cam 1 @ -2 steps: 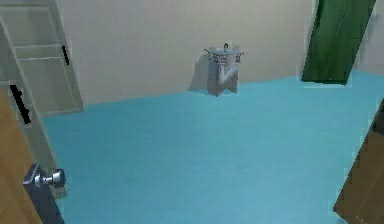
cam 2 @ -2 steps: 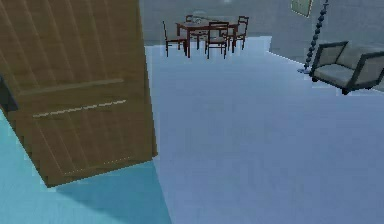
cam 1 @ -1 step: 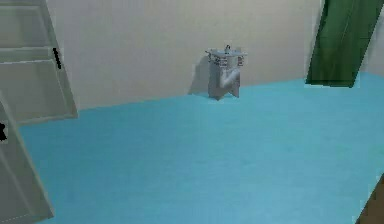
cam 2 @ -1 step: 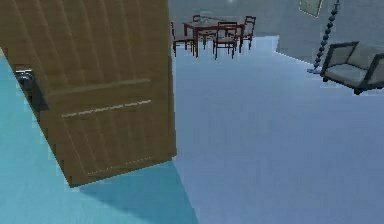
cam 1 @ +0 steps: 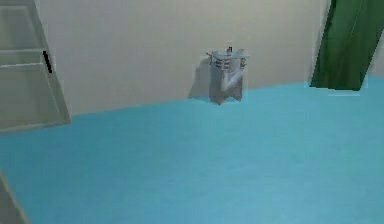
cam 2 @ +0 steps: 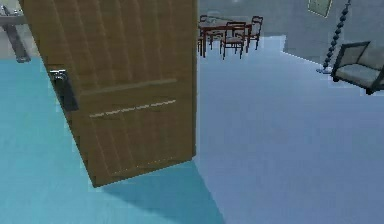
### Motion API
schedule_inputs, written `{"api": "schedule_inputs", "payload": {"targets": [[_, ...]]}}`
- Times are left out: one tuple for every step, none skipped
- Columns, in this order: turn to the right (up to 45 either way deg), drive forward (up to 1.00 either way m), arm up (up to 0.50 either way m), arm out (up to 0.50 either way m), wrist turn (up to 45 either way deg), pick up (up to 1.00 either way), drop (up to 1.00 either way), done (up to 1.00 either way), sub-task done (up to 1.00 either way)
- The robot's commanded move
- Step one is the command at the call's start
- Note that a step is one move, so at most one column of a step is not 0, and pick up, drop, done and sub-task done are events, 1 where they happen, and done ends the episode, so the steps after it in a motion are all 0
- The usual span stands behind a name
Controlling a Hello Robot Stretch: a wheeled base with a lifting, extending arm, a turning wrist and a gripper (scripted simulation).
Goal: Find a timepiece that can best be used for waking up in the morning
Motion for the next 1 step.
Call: {"api": "schedule_inputs", "payload": {"targets": [[45.0,0.00,0.00,0.00,0.0,0.00,0.00,0.00,0.00]]}}
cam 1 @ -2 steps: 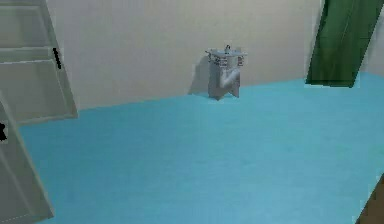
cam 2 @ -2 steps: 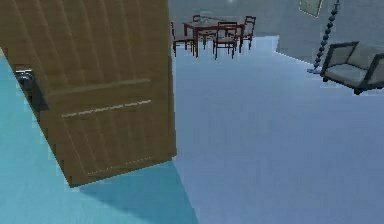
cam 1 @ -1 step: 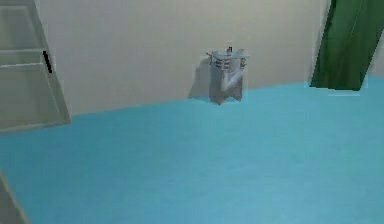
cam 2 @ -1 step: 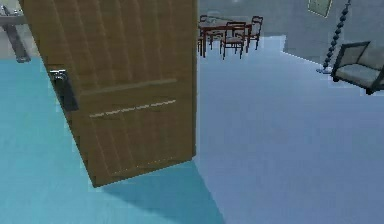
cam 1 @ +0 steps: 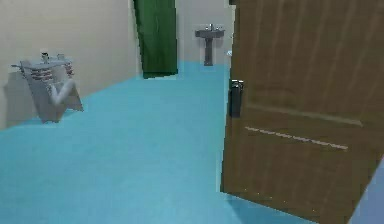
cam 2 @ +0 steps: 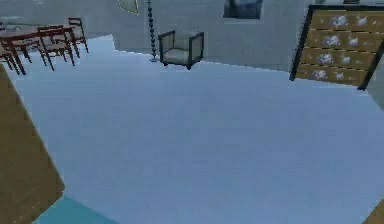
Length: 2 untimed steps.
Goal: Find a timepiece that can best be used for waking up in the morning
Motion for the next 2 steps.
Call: {"api": "schedule_inputs", "payload": {"targets": [[45.0,0.00,0.00,0.00,0.0,0.00,0.00,0.00,0.00],[0.0,0.30,0.00,0.00,0.0,0.00,0.00,0.00,0.00]]}}
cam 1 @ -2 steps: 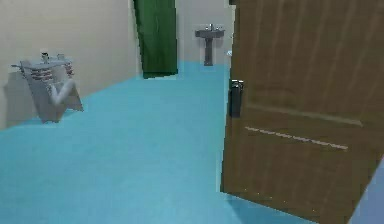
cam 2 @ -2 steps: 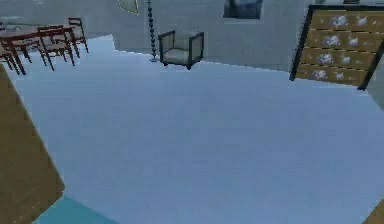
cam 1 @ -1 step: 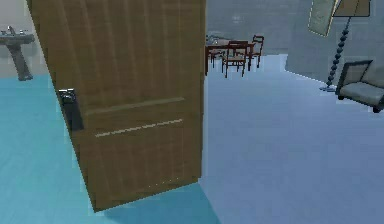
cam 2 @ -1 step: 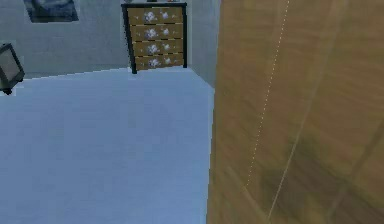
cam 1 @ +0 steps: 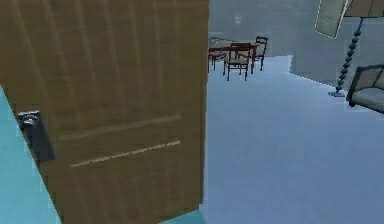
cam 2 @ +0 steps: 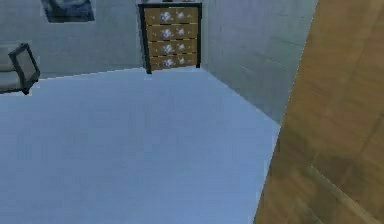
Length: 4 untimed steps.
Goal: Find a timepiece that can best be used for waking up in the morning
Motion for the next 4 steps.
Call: {"api": "schedule_inputs", "payload": {"targets": [[-45.0,0.00,0.00,0.00,0.0,0.00,0.00,0.00,0.00],[-15.0,0.00,0.00,0.00,0.0,0.00,0.00,0.00,0.00],[0.0,0.05,0.00,0.00,0.0,0.00,0.00,0.00,0.00],[-45.0,0.00,0.00,0.00,0.0,0.00,0.00,0.00,0.00]]}}
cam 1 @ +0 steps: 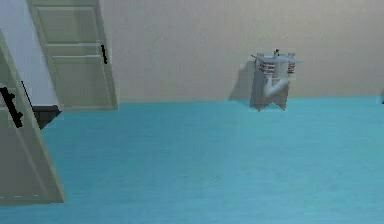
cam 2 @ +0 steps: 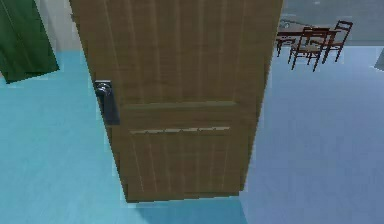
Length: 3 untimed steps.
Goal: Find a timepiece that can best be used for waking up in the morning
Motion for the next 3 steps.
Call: {"api": "schedule_inputs", "payload": {"targets": [[0.0,0.50,0.00,0.00,0.0,0.00,0.00,0.00,0.00],[-33.0,0.00,0.00,0.00,0.0,0.00,0.00,0.00,0.00],[0.0,1.00,0.00,0.00,0.0,0.00,0.00,0.00,0.00]]}}
